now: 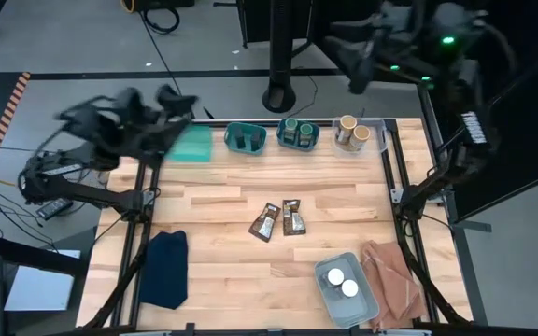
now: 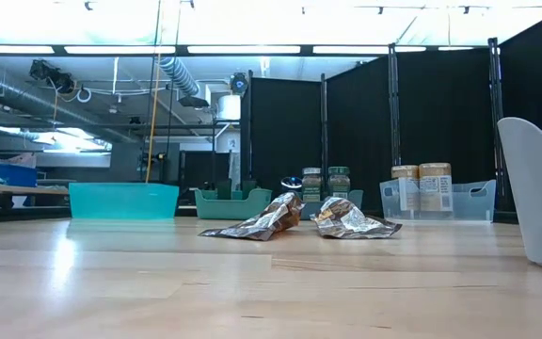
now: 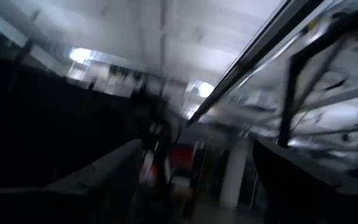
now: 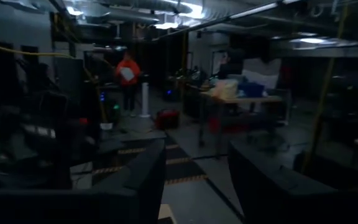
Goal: Sort spices by type
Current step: Put the left brown seasoning pack into the light green bin, then put the brown seasoning pack into the light green bin
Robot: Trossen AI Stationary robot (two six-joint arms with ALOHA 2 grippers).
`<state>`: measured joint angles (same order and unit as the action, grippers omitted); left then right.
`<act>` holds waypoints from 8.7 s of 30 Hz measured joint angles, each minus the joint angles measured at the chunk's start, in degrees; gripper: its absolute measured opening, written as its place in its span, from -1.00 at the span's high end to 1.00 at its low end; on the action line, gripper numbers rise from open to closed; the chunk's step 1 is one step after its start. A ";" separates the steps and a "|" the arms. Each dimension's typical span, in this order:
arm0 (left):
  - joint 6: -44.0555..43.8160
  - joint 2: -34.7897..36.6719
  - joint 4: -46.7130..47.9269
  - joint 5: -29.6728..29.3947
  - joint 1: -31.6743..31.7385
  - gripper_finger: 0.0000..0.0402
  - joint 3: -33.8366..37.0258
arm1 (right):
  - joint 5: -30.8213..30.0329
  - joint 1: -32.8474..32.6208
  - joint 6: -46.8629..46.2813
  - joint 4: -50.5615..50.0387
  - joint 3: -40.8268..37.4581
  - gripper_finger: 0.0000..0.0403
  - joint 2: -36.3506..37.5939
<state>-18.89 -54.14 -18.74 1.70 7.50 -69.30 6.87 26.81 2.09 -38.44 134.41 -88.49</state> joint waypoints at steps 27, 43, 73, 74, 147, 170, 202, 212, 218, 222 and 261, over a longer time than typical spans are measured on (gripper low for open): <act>2.22 6.30 15.43 2.47 -3.88 -0.54 0.20 | 8.54 -0.02 8.49 -42.33 0.38 0.11 1.68; 2.74 7.13 5.86 3.51 -3.88 -0.54 0.09 | 13.78 -21.02 21.02 -46.26 0.33 0.12 -18.96; 0.21 14.13 19.14 3.51 -3.88 -0.54 0.11 | -7.99 -33.31 34.21 -40.09 0.33 0.15 -54.15; 0.21 14.13 19.45 3.51 -3.88 -0.54 0.09 | -9.45 -33.31 34.48 -40.02 0.33 0.15 -54.75; 1.96 8.36 39.97 -18.30 -3.88 -0.54 0.22 | -1.65 -20.51 7.91 -28.51 -21.03 0.18 -46.82; 1.96 14.70 39.13 -30.50 -3.86 -0.54 0.20 | -3.65 -19.52 1.78 -12.05 -6.90 0.90 -47.49; 3.64 17.82 41.66 -34.30 -3.84 -0.54 0.15 | -2.41 -6.73 -31.91 47.75 0.55 0.91 -63.69; 3.25 17.83 41.60 -34.28 -3.84 -0.54 0.15 | -0.44 -6.11 -38.62 52.25 0.57 0.73 -67.21; 3.23 17.84 41.56 -34.28 -3.84 -0.54 0.15 | 2.38 -5.98 -35.44 53.92 0.59 0.70 -67.12; 3.20 17.84 41.43 -34.28 -3.84 -0.54 0.15 | 3.71 -5.33 -35.86 54.73 0.59 0.66 -66.35; -0.99 15.72 55.62 -27.96 -3.86 -0.54 0.17 | -1.11 -20.04 3.56 -34.81 -24.53 -0.06 -30.76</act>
<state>-19.88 -38.41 36.88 -26.26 3.64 -69.12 5.76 6.76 5.65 -73.25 109.88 -119.25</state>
